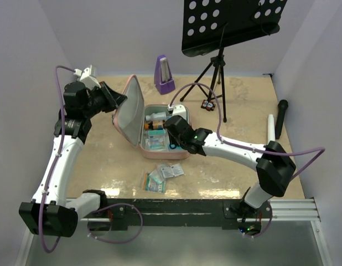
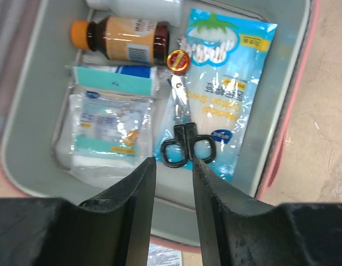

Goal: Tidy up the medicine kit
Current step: Adjust the medicine box at the center of the board.

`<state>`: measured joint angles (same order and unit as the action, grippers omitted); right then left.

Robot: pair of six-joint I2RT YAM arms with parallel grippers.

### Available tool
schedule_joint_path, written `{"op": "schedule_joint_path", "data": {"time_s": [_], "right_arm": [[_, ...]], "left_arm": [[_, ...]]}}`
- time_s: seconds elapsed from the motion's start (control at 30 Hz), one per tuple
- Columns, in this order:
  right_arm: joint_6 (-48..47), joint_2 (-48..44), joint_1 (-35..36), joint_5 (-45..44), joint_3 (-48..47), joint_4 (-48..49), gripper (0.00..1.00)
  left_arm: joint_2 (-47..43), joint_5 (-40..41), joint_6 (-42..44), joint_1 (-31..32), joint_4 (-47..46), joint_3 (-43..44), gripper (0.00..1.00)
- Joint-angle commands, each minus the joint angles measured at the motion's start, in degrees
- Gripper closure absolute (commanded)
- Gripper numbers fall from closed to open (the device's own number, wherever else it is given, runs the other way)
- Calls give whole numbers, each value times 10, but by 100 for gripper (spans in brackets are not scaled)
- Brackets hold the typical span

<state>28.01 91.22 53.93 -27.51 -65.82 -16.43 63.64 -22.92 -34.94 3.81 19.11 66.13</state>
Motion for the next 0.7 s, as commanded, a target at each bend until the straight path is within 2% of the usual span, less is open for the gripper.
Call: {"op": "schedule_joint_path", "data": {"time_s": [0.0, 0.43, 0.57, 0.67], "right_arm": [[5, 4, -1, -33, 7, 24, 63], [38, -33, 1, 13, 107, 39, 65], [39, -48, 2, 10, 89, 22, 65], [44, -67, 2, 19, 39, 9, 59]], "left_arm": [[-24, -32, -14, 2, -40, 36, 100], [-55, -60, -57, 12, -82, -39, 100], [-52, -62, -67, 17, -94, -46, 100], [-51, -63, -72, 20, -104, -46, 100]]}}
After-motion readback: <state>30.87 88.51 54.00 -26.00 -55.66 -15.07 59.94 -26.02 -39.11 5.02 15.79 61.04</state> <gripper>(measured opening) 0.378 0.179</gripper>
